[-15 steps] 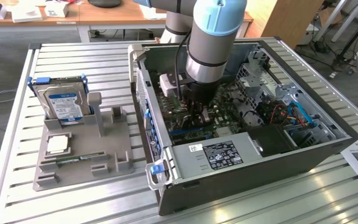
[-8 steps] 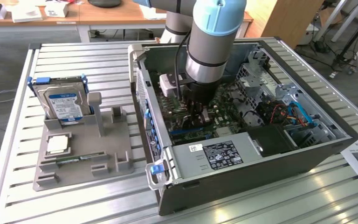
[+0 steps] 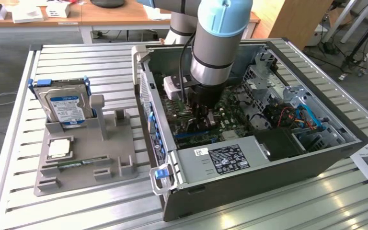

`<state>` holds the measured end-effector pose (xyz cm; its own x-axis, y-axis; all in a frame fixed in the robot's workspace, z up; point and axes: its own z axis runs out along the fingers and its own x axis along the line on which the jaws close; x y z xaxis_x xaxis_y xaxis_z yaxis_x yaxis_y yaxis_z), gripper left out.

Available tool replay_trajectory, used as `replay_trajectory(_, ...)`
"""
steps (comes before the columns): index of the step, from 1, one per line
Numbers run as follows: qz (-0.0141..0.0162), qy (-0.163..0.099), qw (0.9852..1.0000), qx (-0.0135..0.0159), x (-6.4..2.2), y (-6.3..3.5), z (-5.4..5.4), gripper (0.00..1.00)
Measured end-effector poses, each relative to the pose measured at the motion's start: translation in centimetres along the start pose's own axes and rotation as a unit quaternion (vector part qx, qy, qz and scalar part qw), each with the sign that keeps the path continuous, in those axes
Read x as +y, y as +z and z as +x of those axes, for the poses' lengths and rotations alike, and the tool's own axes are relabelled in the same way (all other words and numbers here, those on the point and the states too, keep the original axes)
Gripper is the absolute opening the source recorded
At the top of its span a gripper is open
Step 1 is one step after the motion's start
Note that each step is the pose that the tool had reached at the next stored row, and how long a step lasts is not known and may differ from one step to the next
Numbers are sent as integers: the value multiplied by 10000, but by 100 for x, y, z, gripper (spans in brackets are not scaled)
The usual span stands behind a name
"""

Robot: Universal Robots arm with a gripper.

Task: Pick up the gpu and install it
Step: 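Insert the gpu into the slot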

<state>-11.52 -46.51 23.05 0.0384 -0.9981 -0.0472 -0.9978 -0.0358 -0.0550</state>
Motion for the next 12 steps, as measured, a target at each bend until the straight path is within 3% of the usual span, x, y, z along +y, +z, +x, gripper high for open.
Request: replay_trajectory(12, 17, 0, 10000, 1, 11, 12, 0, 28)
